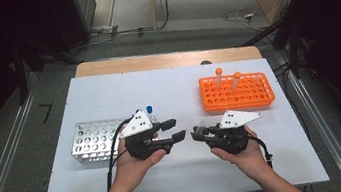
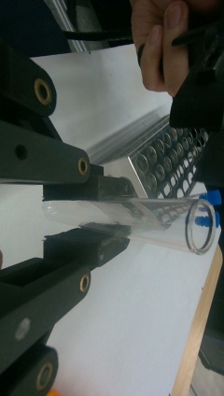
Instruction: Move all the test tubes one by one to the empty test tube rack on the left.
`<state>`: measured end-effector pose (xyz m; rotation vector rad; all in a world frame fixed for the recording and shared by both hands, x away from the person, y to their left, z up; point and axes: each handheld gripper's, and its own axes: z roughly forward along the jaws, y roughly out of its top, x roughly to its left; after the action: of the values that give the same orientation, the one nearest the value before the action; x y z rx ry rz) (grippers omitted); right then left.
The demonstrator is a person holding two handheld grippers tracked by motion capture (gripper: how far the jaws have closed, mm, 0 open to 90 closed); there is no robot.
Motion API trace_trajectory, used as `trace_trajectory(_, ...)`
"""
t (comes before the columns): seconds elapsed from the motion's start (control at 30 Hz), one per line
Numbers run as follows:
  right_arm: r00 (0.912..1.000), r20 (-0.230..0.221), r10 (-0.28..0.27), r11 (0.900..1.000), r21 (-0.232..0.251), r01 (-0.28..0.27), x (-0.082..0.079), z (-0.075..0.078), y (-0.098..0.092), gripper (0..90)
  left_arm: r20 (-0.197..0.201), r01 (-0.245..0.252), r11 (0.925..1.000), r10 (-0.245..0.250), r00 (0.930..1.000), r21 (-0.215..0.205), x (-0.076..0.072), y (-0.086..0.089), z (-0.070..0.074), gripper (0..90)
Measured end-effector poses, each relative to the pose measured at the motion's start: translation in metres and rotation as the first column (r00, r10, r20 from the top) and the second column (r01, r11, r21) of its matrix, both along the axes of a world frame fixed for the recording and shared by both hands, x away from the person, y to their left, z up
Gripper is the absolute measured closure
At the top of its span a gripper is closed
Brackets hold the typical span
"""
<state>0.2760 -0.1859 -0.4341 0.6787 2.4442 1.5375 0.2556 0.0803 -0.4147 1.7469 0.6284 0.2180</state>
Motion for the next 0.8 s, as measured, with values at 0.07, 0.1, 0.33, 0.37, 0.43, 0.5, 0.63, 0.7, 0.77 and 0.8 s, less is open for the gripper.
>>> trace_trajectory(0.07, 0.9999, -0.001, 0.011, 1.0, -0.004, -0.011, -0.002, 0.0, 0.004, 73.9, 0.004, 0.011, 0.9999, -0.011, 0.9999, 0.012, 0.0, -0.004, 0.0, 52.5)
trace_trajectory(0.1, 0.9999, -0.001, 0.016, 1.0, -0.006, -0.016, -0.003, -0.001, 0.005, 74.0, 0.006, 0.017, 0.9997, -0.018, 0.9998, 0.018, 0.0, -0.005, 0.0, 54.1)
trace_trajectory(0.33, 0.9993, -0.009, 0.037, 0.999, -0.027, -0.038, -0.008, -0.002, 0.018, 74.0, 0.011, 0.055, 0.9977, -0.055, 0.9984, 0.04, -0.001, -0.017, -0.001, 60.6)
trace_trajectory(0.37, 0.9992, -0.011, 0.039, 0.999, -0.03, -0.04, -0.009, -0.002, 0.018, 74.0, 0.013, 0.057, 0.9972, -0.058, 0.9982, 0.048, -0.002, -0.019, -0.001, 62.4)
trace_trajectory(0.43, 0.999, -0.012, 0.044, 0.999, -0.03, -0.044, -0.009, -0.002, 0.02, 74.0, 0.011, 0.069, 0.9964, -0.07, 0.9975, 0.048, -0.001, -0.022, -0.002, 64.3)
trace_trajectory(0.5, 0.9988, -0.013, 0.047, 0.998, -0.031, -0.048, -0.01, -0.002, 0.021, 74.0, 0.006, 0.078, 0.996, -0.078, 0.9969, 0.045, -0.001, -0.024, -0.002, 67.4)
trace_trajectory(0.63, 0.9983, -0.017, 0.057, 0.998, -0.034, -0.057, -0.012, -0.002, 0.023, 74.0, -0.001, 0.09, 0.9949, -0.09, 0.9959, 0.045, 0.0, -0.026, -0.004, 72.2)
trace_trajectory(0.7, 0.998, -0.022, 0.06, 0.998, -0.031, -0.061, -0.012, -0.002, 0.024, 74.0, 0.01, 0.082, 0.9953, -0.083, 0.9965, 0.05, -0.001, -0.027, -0.004, 73.2)
trace_trajectory(0.77, 0.9976, -0.032, 0.061, 0.998, -0.027, -0.062, -0.011, -0.002, 0.023, 73.9, 0.016, 0.076, 0.9954, -0.077, 0.9969, 0.058, -0.001, -0.028, -0.004, 74.0)
trace_trajectory(0.8, 0.9975, -0.034, 0.061, 0.998, -0.026, -0.062, -0.011, -0.002, 0.023, 74.0, 0.018, 0.072, 0.9956, -0.073, 0.9972, 0.06, -0.001, -0.028, -0.004, 74.5)
